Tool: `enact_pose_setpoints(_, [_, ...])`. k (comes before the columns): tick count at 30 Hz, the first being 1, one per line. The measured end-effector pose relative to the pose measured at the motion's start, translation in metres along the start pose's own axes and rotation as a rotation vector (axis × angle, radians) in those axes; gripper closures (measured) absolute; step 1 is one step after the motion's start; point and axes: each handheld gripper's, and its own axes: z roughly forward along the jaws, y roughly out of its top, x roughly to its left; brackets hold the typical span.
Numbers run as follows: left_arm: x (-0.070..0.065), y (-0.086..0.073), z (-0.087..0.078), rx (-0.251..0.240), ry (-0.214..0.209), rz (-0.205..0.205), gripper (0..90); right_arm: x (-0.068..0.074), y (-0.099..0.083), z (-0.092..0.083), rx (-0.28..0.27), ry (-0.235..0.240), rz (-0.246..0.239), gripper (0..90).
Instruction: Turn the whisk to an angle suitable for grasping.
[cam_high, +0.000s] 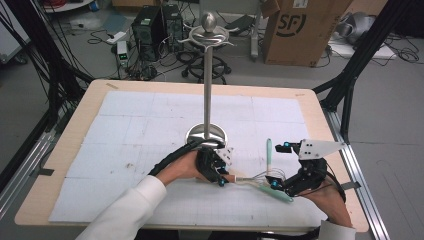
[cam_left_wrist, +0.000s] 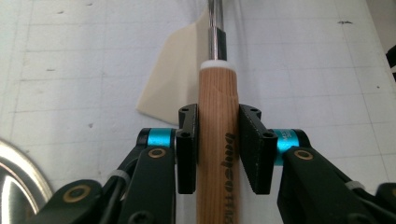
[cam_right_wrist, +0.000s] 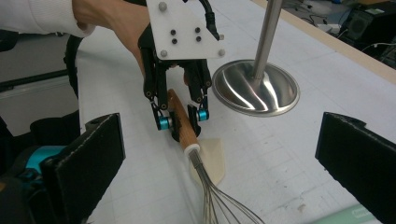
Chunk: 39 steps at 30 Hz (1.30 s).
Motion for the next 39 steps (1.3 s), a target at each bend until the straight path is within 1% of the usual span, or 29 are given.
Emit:
enact_pose_setpoints(1, [0.000, 0.000, -0.003, -0.019, -0.004, -0.009, 60.6, 0.000, 0.000, 0.000, -0.001, -0.004, -0.002, 0.2])
enact_pose_setpoints(2, [0.001, 0.001, -0.007, -0.034, -0.005, 0.002, 57.7, 0.000, 0.000, 0.000, -0.001, -0.002, -0.001, 0.2])
enact_pose_setpoints(3, [0.000, 0.001, -0.011, -0.049, -0.009, -0.006, 47.1, -0.001, -0.001, -0.001, 0.001, -0.004, 0.005, 0.2])
enact_pose_setpoints(4, [0.000, 0.002, -0.014, -0.054, -0.008, -0.004, 47.1, -0.001, -0.001, -0.001, 0.001, -0.004, 0.005, 0.2])
enact_pose_setpoints(6, [-0.002, 0.002, -0.023, -0.063, 0.000, -0.007, 44.3, -0.001, -0.001, -0.001, 0.000, -0.008, -0.001, 0.2])
enact_pose_setpoints(7, [-0.004, 0.001, -0.028, -0.064, -0.014, -0.018, 42.0, -0.001, -0.001, -0.001, 0.000, -0.010, -0.001, 0.2])
enact_pose_setpoints(8, [-0.004, 0.000, -0.032, -0.058, -0.016, -0.013, 38.6, -0.001, -0.002, -0.001, 0.001, -0.013, 0.008, 0.2])
enact_pose_setpoints(9, [-0.006, -0.002, -0.037, -0.053, -0.001, -0.012, 34.9, -0.001, -0.002, -0.001, 0.000, -0.015, 0.005, 0.2])
enact_pose_setpoints(10, [-0.007, -0.004, -0.042, -0.052, 0.016, -0.012, 34.9, -0.001, -0.002, -0.001, 0.000, -0.015, 0.005, 0.2])
enact_pose_setpoints(11, [-0.007, -0.006, -0.048, -0.053, 0.026, -0.018, 31.3, -0.001, -0.002, -0.001, -0.001, -0.015, 0.006, 0.2])
enact_pose_setpoints(13, [-0.009, -0.012, -0.061, -0.066, 0.069, -0.030, 25.5, -0.001, -0.002, -0.001, 0.001, -0.013, 0.009, 0.2])
enact_pose_setpoints(15, [-0.011, -0.018, -0.073, -0.089, 0.083, -0.055, 18.9, -0.002, -0.002, -0.001, 0.001, -0.017, 0.009, 0.2])
enact_pose_setpoints(18, [-0.015, -0.026, -0.089, -0.119, 0.084, -0.058, 6.6, -0.002, -0.003, -0.001, -0.004, -0.016, 0.020, 0.2])
enact_pose_setpoints(19, [-0.018, -0.030, -0.096, -0.133, 0.092, -0.063, 5.6, -0.003, -0.003, -0.001, -0.007, -0.019, 0.018, 0.2])
enact_pose_setpoints(20, [-0.020, -0.033, -0.101, -0.134, 0.109, -0.060, 5.1, -0.004, -0.004, -0.002, -0.013, -0.016, 0.024, 0.2])
enact_pose_setpoints(21, [-0.022, -0.036, -0.106, -0.140, 0.123, -0.066, 1.6, -0.005, -0.004, -0.002, -0.014, -0.019, 0.025, 0.2])
enact_pose_setpoints(24, [-0.028, -0.047, -0.120, -0.155, 0.141, -0.073, 1.6, -0.006, -0.004, -0.002, -0.015, -0.023, 0.033, 0.2])
enact_pose_setpoints(28, [-0.035, -0.063, -0.138, -0.173, 0.176, -0.083, 1.6, -0.007, -0.005, -0.003, -0.012, -0.031, 0.041, 0.2])
enact_pose_setpoints(29, [-0.036, -0.066, -0.142, -0.191, 0.179, -0.092, 1.7, -0.007, -0.005, -0.003, -0.010, -0.034, 0.042, 0.2])
enact_pose_setpoints(31, [-0.038, -0.072, -0.150, -0.208, 0.194, -0.099, 1.7, -0.006, -0.005, -0.003, -0.009, -0.034, 0.045, 0.2])
enact_pose_setpoints(33, [-0.040, -0.079, -0.158, -0.238, 0.210, -0.110, 1.7, -0.006, -0.006, -0.004, -0.009, -0.036, 0.045, 0.2])
enact_pose_setpoints(37, [-0.046, -0.092, -0.172, -0.266, 0.249, -0.114, 1.7, -0.006, -0.006, -0.005, -0.016, -0.042, 0.049, 0.2])
enact_pose_setpoints(39, [-0.049, -0.101, -0.180, -0.271, 0.280, -0.129, 1.7, -0.007, -0.007, -0.006, -0.020, -0.048, 0.047, 0.2])
